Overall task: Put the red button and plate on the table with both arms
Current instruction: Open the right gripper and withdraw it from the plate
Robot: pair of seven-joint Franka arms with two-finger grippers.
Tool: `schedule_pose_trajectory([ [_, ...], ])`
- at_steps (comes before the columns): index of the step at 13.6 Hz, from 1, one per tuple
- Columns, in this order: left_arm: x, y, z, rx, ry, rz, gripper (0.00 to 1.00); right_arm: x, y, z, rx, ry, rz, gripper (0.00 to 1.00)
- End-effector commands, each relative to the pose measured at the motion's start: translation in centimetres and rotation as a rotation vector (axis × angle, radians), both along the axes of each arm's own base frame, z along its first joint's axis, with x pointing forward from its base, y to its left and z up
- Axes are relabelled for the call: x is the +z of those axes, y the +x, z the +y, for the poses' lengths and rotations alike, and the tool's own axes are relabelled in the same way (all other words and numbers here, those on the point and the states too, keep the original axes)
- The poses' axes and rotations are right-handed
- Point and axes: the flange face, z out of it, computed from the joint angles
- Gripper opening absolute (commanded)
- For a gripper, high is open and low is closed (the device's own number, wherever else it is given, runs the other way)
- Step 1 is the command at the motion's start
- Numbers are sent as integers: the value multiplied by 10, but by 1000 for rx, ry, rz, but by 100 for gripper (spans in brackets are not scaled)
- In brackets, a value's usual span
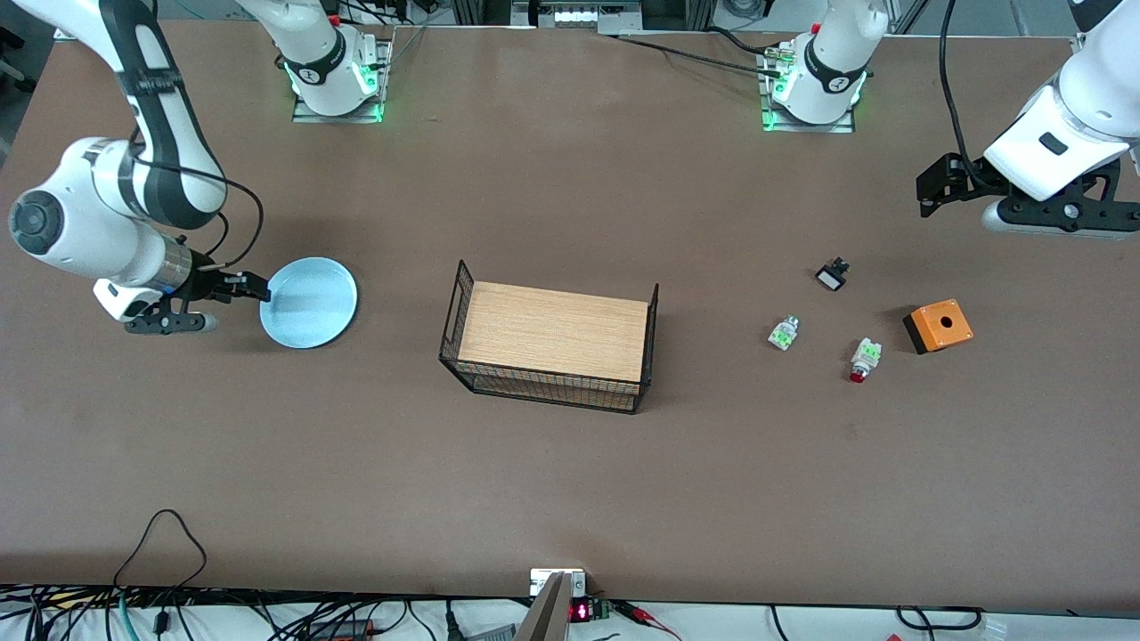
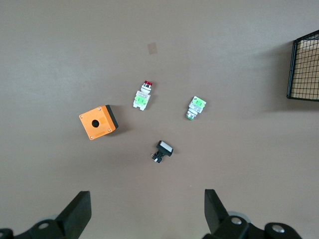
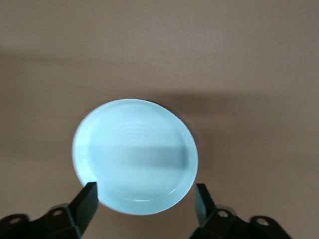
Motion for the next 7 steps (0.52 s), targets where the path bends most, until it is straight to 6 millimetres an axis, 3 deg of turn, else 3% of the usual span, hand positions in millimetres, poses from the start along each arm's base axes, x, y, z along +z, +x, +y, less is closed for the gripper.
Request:
schedule_pose_trajectory([
  [1,6,-5,-2,1,-15,3,100,56,20,29,-30,-9,26,100],
  [3,6,-5,-2,1,-15,3,100,103,32,53,-30,-28,28,100],
  [7,6,-5,-2,4,-14,3,100,206,47,61,23,-130,-33,100],
])
